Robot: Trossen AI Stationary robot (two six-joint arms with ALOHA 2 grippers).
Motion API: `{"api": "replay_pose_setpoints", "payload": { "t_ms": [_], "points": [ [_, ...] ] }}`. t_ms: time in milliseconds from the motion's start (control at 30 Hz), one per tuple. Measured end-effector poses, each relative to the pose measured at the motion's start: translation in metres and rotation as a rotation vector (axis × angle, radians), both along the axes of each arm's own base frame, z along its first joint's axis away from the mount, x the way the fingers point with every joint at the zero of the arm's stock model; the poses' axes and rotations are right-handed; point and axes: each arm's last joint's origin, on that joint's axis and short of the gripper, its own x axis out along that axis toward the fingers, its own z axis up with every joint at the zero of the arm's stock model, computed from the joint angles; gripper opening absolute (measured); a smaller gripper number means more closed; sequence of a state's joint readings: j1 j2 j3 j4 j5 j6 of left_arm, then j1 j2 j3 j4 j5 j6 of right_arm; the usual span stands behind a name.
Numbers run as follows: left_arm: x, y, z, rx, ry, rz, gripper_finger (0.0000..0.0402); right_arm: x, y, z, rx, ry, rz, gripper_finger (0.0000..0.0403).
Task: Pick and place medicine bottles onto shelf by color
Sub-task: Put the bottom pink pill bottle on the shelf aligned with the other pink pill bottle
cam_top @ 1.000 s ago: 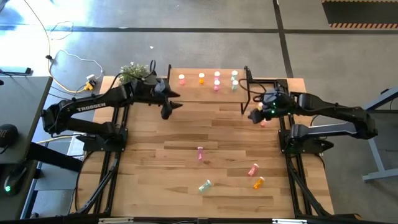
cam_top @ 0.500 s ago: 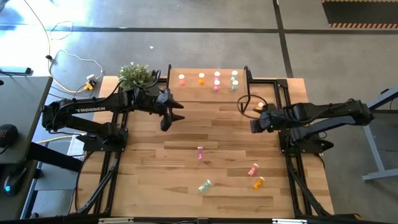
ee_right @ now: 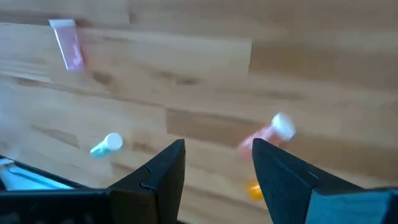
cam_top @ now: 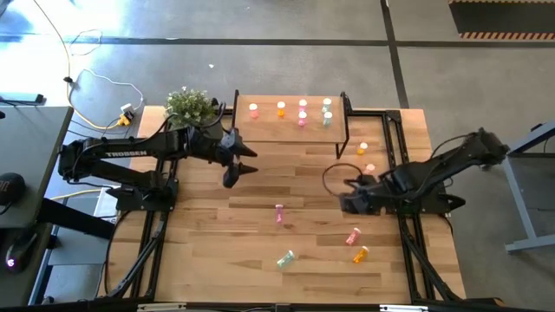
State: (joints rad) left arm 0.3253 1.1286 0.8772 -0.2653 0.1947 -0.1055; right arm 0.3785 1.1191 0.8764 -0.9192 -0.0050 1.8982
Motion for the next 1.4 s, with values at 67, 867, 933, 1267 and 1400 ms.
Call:
{"api": "replay_pose_setpoints", "payload": {
  "t_ms": [67,867,933,1267,1400],
  "points": [
    [0.001,-0.002,0.000,0.000,0.000,-0.007,0.0250,0.005,0.010,-0.005,0.043,0.010,-0.054,0.0178],
    [0.003,-0.009,0.001,0.006,-0.017,-0.040,0.0250,0.029,0.082,-0.063,0.163,0.193,-0.157,0.0178],
    [0.004,-0.009,0.002,0.000,-0.026,-0.035,0.0250,0.030,0.080,-0.067,0.146,0.213,-0.167,0.0178],
    [0.004,-0.009,0.002,-0.011,-0.030,-0.029,0.0250,0.030,0.070,-0.073,0.091,0.287,-0.209,0.0178],
    [0.004,-0.009,0.002,-0.011,-0.029,-0.029,0.0250,0.030,0.068,-0.073,0.098,0.301,-0.213,0.0178]
  ]
}}
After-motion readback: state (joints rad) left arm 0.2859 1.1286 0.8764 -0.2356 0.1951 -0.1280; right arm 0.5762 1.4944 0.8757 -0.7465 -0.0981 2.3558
